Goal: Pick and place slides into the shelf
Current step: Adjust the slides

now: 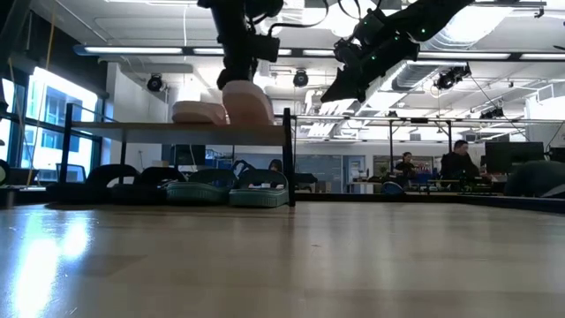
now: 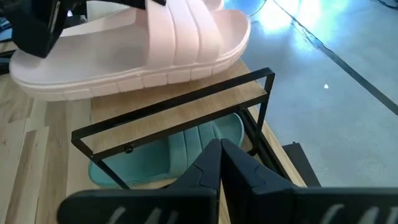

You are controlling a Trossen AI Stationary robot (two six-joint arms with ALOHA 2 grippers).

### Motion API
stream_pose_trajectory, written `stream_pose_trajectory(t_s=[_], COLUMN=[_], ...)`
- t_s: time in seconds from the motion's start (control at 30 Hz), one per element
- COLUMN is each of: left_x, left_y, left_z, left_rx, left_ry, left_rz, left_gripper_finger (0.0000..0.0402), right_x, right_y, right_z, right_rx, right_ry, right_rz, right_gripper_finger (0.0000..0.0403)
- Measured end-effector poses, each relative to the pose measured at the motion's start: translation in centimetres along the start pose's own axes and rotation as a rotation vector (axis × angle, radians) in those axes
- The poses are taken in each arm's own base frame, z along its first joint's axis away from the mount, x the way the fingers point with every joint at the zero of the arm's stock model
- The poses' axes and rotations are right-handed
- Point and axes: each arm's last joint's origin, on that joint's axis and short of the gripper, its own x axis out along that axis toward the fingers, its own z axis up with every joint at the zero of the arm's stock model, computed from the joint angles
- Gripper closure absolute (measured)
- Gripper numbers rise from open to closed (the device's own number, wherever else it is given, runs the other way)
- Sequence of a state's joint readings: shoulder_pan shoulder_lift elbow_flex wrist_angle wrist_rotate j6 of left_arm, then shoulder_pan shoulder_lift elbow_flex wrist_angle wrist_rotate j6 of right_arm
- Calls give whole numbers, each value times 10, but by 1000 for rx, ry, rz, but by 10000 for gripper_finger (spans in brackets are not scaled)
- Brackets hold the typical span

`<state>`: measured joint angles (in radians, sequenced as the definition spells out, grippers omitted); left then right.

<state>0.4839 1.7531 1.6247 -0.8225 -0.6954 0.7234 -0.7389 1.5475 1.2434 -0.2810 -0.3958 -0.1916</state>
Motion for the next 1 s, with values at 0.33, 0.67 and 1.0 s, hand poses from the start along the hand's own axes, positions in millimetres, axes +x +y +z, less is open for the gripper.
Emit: stream_pose_trajectory(t_s=[0.33,0.67,1.0], left_x=[10,12,12], left_y=[-12,-15,-15], left_z=[-2,-4,-4], left_rx=[8,-3,-12], left_ry=[51,87,69], left_rz=[-17,11,-12], left_gripper_finger=[401,401,375], right_x=[0,0,0], right_y=[0,0,0], right_z=[0,0,-2], right_rx=[0,7,15], right_ry=[0,0,18], right_rz=[0,0,4], right_gripper_finger=[402,402,402])
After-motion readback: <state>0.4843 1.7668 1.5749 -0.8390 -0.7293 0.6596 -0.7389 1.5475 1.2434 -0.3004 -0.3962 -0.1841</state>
